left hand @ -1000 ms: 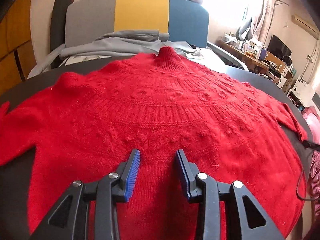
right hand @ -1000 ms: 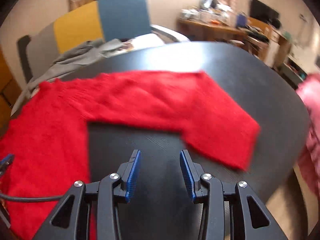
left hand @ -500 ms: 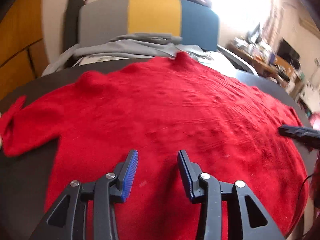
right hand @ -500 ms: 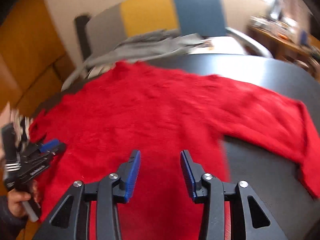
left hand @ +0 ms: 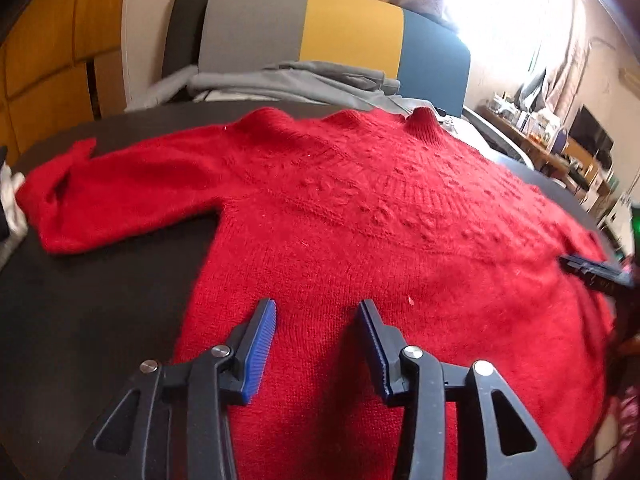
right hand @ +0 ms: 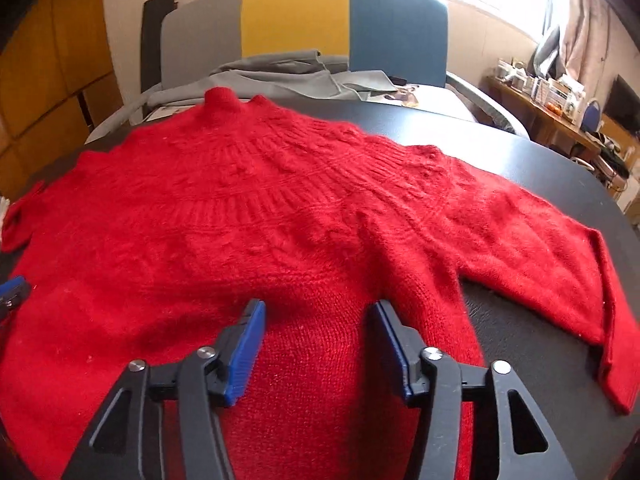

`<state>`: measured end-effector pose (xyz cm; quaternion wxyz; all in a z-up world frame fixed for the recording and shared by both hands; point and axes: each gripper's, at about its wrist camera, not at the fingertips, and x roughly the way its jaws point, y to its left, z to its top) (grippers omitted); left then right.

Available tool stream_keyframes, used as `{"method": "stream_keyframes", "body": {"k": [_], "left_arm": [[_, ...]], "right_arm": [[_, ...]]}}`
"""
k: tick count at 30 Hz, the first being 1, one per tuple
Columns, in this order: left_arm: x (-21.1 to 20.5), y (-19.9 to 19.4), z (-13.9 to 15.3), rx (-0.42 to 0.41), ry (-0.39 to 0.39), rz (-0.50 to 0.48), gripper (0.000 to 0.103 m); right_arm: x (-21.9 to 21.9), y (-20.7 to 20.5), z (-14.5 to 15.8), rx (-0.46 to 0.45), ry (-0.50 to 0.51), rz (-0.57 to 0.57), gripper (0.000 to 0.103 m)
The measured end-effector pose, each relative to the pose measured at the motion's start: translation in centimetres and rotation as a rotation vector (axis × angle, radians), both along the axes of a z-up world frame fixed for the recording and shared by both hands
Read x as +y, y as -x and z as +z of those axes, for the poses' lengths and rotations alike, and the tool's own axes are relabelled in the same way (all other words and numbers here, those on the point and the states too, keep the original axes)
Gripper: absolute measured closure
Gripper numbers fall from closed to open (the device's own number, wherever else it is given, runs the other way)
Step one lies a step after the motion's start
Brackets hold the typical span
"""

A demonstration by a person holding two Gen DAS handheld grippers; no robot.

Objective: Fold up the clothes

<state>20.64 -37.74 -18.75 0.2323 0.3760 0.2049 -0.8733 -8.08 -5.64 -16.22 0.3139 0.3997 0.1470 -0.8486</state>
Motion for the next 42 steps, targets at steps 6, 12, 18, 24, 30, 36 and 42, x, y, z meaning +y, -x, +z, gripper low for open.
{"method": "stream_keyframes", "body": {"k": [6, 12, 18, 24, 30, 36, 42], "left_arm": [[2.6, -5.5, 3.4, 0.087, 0.013, -0.095, 0.061], [8.1, -10.2, 2.0, 0.001, -0.018, -0.233, 0.061], [8.9, -15.3, 0.5, -0.056, -0.114, -0.131, 0.057], [7.5, -19.0, -1.3, -0.134, -0.164, -0.012, 0.053], [7.9, -17.9, -3.3, -0.203, -0.175, -0.042, 0.053], [8.7, -15.9, -3.0, -0.177, -0.198, -0.153, 0.088], [7.2, -17.6, 0.2, 0.008, -0.366, -0.197, 0.094]], "right_arm": [[1.6, -3.1, 3.2, -0.042, 0.034, 0.069, 0.045], [6.4, -12.5, 4.1, -0.126, 0.026, 0.254, 0.047], [17.4, -14.7, 1.4, -0.332, 0.128, -0.034, 0.028], [21.9, -13.5, -1.0, -0.400, 0.216, -0.193, 0.028], [20.2, -11.5, -3.3, -0.453, 0.186, -0.079, 0.057], [18.3, -12.2, -1.9, -0.531, 0.196, 0.091, 0.090], [21.0, -11.9, 4.0, -0.511, 0.354, 0.088, 0.095]]}}
